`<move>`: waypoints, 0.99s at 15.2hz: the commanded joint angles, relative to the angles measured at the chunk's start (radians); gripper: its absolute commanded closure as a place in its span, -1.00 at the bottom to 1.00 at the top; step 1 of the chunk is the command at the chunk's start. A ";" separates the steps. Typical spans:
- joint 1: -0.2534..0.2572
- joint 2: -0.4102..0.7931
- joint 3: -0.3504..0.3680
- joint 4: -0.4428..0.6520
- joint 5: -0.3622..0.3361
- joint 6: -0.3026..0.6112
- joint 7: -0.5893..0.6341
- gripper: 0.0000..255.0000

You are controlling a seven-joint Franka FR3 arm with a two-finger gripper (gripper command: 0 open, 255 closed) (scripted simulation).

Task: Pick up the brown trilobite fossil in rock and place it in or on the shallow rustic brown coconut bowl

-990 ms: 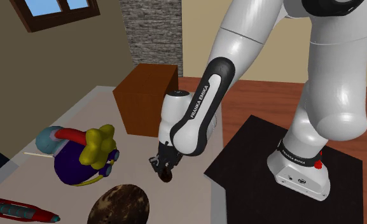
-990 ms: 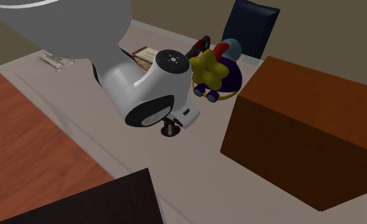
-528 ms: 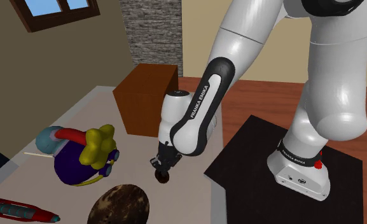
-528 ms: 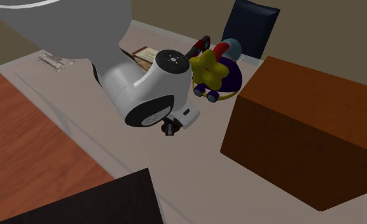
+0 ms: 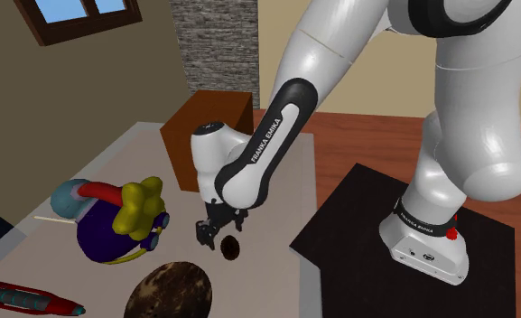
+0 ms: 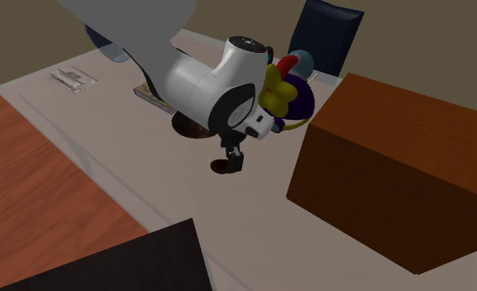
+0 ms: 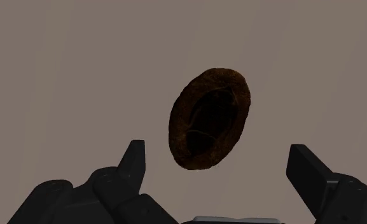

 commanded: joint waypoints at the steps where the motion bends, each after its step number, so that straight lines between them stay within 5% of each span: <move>1: 0.009 0.023 -0.007 0.009 -0.016 0.005 0.006 -1.00; 12: 0.017 0.068 -0.010 0.014 -0.020 0.044 0.009 -1.00; 13: 0.017 0.068 -0.010 0.014 -0.020 0.044 0.009 1.00; 15: 0.017 0.068 -0.010 0.014 -0.020 0.045 0.009 1.00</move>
